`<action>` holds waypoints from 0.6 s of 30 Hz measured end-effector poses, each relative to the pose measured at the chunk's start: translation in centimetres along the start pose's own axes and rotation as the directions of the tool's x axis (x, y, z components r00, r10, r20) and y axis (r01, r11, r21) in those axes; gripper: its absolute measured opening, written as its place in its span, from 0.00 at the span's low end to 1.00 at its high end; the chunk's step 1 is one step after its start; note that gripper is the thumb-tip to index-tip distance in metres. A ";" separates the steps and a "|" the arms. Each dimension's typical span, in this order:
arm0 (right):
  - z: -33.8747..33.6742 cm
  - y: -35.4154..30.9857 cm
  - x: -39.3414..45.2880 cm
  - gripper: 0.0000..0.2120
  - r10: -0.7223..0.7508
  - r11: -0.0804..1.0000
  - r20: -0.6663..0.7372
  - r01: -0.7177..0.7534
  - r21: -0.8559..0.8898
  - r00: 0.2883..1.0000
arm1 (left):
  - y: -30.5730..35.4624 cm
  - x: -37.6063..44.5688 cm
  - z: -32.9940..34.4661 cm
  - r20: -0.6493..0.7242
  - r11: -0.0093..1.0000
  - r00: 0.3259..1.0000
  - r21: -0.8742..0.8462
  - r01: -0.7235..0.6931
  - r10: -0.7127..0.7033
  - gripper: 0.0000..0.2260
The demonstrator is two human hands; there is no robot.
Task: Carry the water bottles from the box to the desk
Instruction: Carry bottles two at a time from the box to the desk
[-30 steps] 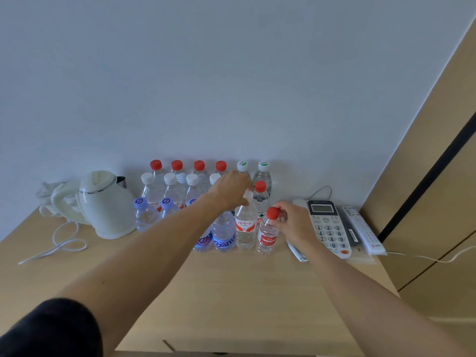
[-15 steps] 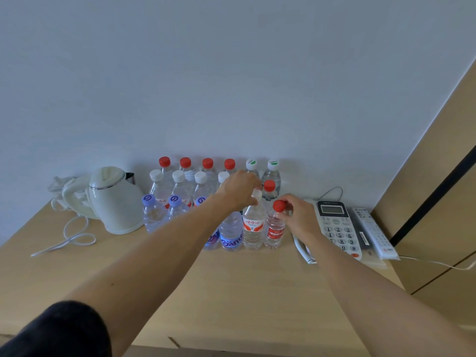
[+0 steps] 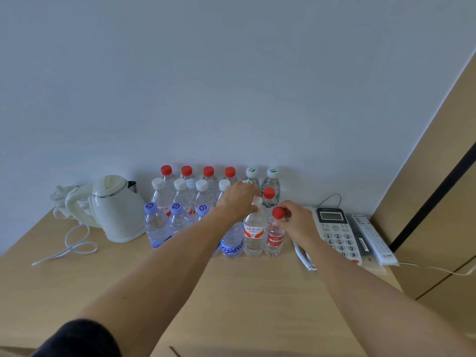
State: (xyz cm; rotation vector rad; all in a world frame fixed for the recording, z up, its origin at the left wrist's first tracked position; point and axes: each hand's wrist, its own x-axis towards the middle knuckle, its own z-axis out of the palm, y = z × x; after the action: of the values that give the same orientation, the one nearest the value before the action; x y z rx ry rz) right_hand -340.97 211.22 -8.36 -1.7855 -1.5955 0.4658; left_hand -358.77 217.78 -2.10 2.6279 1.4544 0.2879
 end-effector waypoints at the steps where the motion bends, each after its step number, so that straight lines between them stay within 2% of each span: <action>1: 0.0 -0.1 -0.1 0.16 0.005 1.000 0.003 -0.005 -0.009 1.000 | 0.0 -0.1 0.1 -0.003 1.000 1.000 0.005 0.004 -0.004 0.19; 10: -0.1 -0.8 -0.4 0.14 0.065 0.996 0.020 -0.063 -0.064 0.998 | 0.4 -0.4 0.6 -0.004 0.999 1.000 0.030 0.012 -0.012 0.17; 18: -0.2 -1.7 -0.7 0.14 0.102 0.982 0.060 -0.091 -0.164 0.993 | 0.7 -1.0 0.7 -0.010 0.999 1.000 -0.036 0.007 -0.007 0.15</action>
State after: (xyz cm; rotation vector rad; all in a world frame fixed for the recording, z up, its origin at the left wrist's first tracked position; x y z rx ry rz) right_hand -342.17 210.54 -7.22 -1.9944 -1.6386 0.4575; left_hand -358.55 216.57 -2.73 2.5960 1.4476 0.3246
